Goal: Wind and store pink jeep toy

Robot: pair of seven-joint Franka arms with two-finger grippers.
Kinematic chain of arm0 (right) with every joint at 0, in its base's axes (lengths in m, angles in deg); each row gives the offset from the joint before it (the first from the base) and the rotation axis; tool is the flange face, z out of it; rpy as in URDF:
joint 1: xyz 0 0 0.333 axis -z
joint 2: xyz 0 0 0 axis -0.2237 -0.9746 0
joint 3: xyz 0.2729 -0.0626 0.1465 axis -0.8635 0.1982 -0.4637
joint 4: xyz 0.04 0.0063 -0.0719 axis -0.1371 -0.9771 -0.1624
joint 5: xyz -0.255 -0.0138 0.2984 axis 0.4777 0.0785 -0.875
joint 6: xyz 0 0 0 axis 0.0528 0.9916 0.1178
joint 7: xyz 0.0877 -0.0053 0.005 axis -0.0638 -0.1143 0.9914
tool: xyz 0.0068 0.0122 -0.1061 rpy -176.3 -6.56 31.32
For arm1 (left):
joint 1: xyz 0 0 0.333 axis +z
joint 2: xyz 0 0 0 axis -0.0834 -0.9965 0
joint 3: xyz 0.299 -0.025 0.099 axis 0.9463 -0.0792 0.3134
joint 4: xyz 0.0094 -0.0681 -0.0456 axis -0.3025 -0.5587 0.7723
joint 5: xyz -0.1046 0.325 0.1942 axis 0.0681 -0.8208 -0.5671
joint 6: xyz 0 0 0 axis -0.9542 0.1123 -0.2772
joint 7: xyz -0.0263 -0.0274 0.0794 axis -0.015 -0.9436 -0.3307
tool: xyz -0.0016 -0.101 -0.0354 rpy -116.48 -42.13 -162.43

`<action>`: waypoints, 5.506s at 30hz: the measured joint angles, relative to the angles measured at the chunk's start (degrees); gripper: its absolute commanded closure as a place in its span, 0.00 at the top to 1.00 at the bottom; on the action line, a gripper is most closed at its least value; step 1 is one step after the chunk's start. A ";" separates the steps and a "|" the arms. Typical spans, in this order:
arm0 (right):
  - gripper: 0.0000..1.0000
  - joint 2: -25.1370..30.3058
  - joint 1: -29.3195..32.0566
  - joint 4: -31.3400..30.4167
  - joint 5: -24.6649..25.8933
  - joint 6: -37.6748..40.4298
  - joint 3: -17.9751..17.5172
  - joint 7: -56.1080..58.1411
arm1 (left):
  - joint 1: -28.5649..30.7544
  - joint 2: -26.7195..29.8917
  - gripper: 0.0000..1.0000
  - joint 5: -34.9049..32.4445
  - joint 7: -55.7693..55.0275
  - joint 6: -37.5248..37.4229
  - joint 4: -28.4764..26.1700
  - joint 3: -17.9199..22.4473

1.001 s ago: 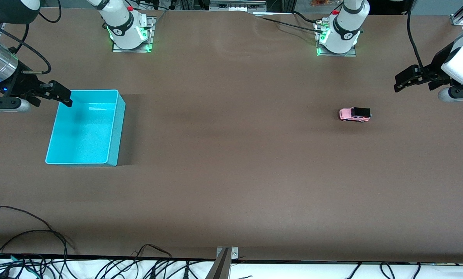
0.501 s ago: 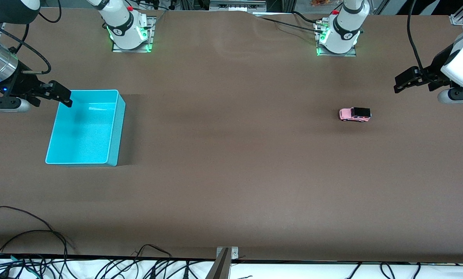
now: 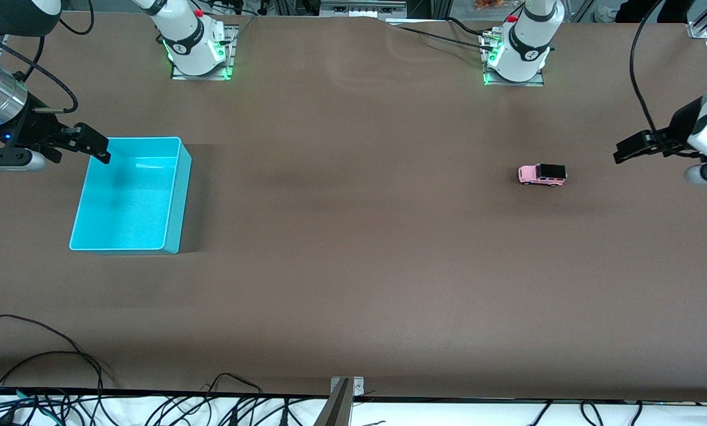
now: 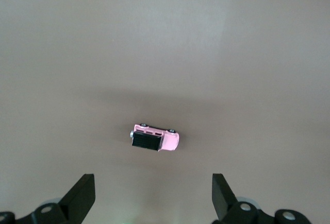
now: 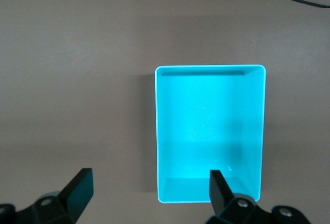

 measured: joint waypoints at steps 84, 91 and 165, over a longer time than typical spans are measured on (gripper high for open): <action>1.00 0.00 0.00 0.02 -0.02 -0.01 0.01 0.00 | 2.28 -0.44 1.00 -7.61 60.91 54.81 -51.09 -0.14; 1.00 0.00 0.00 0.02 -0.02 -0.01 0.01 0.00 | 2.28 -0.71 1.00 -7.86 64.65 55.21 -52.49 -0.18; 1.00 0.00 0.04 0.02 -0.02 -0.03 0.04 0.00 | 0.14 -6.17 0.00 -21.99 71.57 70.22 -53.14 -3.58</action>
